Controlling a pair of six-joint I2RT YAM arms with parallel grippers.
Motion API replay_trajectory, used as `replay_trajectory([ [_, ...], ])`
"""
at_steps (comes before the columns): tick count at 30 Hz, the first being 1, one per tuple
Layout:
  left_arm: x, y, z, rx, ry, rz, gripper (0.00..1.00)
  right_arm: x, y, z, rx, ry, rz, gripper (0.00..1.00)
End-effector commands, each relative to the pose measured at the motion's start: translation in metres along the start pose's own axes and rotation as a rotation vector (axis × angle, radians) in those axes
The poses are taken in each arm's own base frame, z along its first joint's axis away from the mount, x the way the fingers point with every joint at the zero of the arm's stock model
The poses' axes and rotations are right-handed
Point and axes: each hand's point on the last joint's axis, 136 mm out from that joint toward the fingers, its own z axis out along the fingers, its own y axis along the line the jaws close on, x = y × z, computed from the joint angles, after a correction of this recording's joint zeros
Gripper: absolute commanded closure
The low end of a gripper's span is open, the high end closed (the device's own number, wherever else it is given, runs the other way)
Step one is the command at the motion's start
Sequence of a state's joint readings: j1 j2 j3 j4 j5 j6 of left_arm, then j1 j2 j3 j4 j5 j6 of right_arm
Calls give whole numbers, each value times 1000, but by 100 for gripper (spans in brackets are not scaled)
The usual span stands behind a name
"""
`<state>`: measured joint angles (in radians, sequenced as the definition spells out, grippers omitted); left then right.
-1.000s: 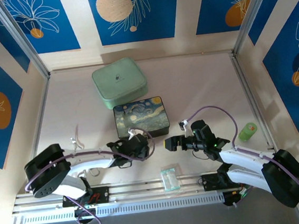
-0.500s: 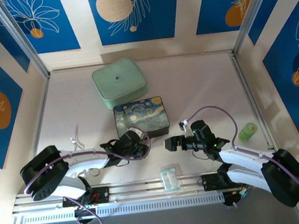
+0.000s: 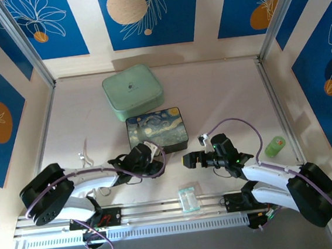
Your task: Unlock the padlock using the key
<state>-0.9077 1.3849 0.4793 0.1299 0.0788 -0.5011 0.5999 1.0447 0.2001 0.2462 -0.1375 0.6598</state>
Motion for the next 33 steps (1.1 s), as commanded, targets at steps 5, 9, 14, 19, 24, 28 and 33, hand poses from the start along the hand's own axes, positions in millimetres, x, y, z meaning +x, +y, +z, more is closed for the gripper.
replay_trajectory([
  [5,1,8,8,-17,8,4,57,-2,-2,0,11,-12,2,1],
  [9,4,13,11,-47,18,6,61,-3,-2,0,16,-15,1,1],
  [14,5,18,4,-114,8,17,66,-4,-4,0,24,-19,0,1],
  [19,4,17,0,-119,-7,19,71,-4,-4,0,30,-21,-3,1],
  [24,5,7,8,-72,-3,7,67,-4,-5,0,35,-22,0,1],
  [28,5,12,8,-172,24,41,69,-5,-6,0,36,-24,0,1],
  [33,4,39,-13,-394,35,-48,77,-4,-6,0,41,-21,-1,1],
])
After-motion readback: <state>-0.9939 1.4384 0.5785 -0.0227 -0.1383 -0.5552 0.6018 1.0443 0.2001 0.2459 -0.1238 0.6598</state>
